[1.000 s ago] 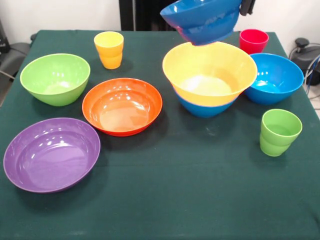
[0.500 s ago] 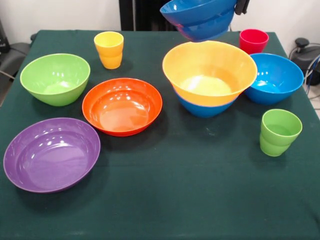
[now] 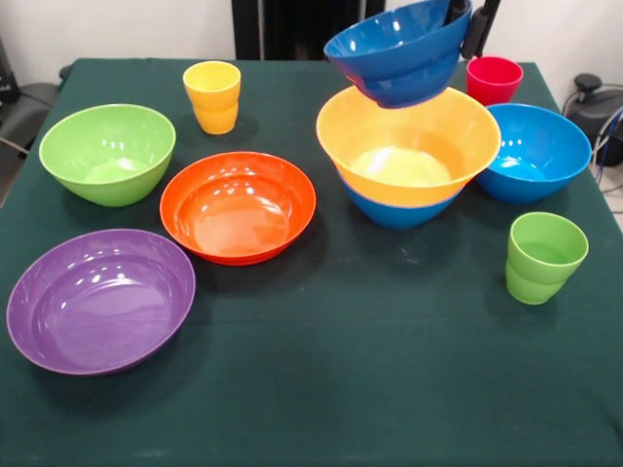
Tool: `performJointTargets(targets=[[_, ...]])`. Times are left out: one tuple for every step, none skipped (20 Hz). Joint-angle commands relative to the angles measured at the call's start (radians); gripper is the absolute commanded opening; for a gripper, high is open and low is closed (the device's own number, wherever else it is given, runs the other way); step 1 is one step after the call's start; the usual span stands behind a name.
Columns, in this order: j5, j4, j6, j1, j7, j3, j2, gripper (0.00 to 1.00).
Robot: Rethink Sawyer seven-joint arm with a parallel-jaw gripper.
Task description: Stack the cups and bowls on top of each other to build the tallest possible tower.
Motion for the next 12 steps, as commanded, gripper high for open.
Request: performJointTargets(targets=[[-0.083, 0.13, -0.091, 0.017, 0.036, 0.045, 0.056, 0.0], [-0.084, 0.124, -0.093, 0.016, 0.034, 0.045, 0.061, 0.0], [-0.085, 0.123, -0.096, 0.015, 0.033, 0.045, 0.063, 0.0], [-0.085, 0.122, -0.099, 0.015, 0.031, 0.045, 0.065, 0.0], [-0.086, 0.12, -0.1, 0.015, 0.031, 0.045, 0.067, 0.0], [-0.087, 0.118, -0.101, 0.015, 0.03, 0.044, 0.069, 0.0], [-0.087, 0.117, -0.102, 0.015, 0.03, 0.044, 0.07, 0.0], [-0.087, 0.114, -0.102, 0.015, 0.031, 0.044, 0.072, 0.0], [-0.088, 0.113, -0.103, 0.015, 0.032, 0.044, 0.074, 0.0], [-0.087, 0.117, -0.109, 0.016, 0.032, 0.045, 0.075, 0.0], [-0.087, 0.118, -0.112, 0.016, 0.034, 0.045, 0.077, 0.0], [-0.087, 0.119, -0.115, 0.017, 0.036, 0.044, 0.079, 0.0]])
